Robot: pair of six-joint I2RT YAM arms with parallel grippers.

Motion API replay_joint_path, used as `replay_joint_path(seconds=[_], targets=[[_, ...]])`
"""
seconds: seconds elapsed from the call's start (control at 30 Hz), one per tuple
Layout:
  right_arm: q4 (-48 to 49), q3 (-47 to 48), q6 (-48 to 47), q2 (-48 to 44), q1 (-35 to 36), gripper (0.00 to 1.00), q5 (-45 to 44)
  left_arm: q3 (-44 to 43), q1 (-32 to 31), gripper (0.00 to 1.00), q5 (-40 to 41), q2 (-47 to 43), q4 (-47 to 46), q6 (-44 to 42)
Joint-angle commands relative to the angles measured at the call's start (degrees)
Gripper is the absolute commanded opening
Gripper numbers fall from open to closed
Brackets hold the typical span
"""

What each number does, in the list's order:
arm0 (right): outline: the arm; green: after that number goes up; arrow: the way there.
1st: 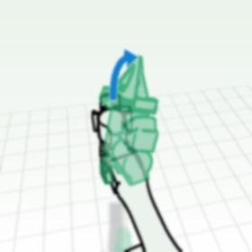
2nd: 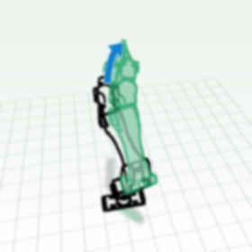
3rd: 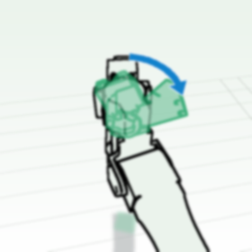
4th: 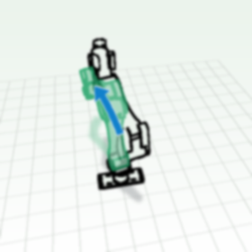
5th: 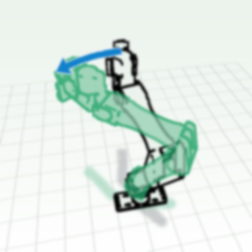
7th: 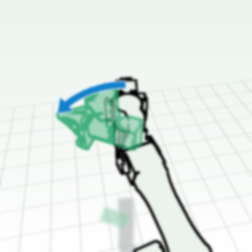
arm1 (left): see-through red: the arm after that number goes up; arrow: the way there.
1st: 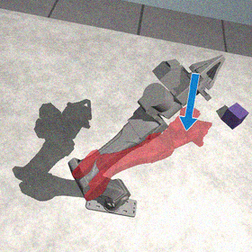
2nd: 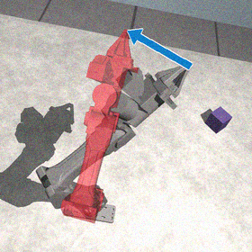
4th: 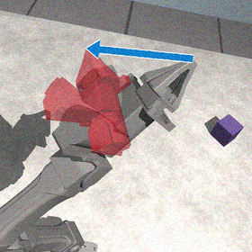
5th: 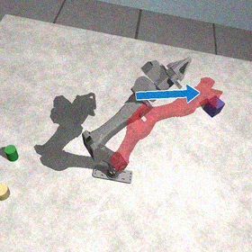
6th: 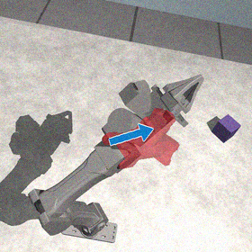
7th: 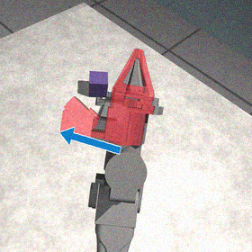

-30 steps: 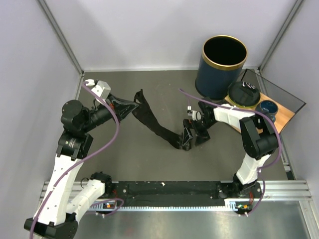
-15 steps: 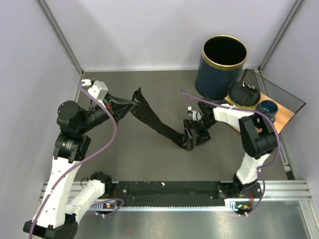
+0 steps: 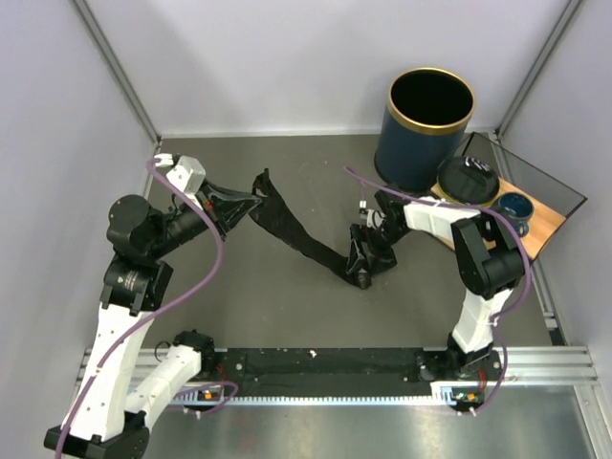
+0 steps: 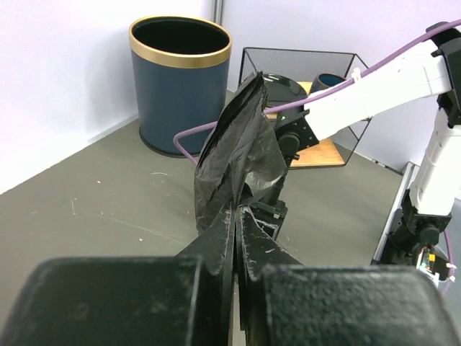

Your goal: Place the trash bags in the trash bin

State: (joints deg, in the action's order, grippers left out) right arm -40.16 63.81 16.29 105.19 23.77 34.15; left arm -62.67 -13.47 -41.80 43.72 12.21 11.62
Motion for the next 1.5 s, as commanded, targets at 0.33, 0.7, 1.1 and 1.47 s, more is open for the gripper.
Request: replay_joint_path(seconds=[0.33,0.7,1.1,1.47], targets=[[8.5,-0.9,-2.1,4.9,1.1,0.00,-5.5,5.5,0.3,0.00,18.6,-1.6,12.9,-8.7],[8.9,0.1,-15.9,-15.2,0.5,0.00,1.5,12.4,1.8,0.75,26.0,4.5,17.8,-6.6],[-1.9,7.3,-32.3,-26.0,0.8,0.00,14.6,19.0,6.6,0.88,-18.5,4.4,-4.9,-19.4],[-10.8,6.9,-47.8,-35.3,8.3,0.00,15.6,13.7,-2.4,0.99,-29.5,19.9,-5.6,-42.6]])
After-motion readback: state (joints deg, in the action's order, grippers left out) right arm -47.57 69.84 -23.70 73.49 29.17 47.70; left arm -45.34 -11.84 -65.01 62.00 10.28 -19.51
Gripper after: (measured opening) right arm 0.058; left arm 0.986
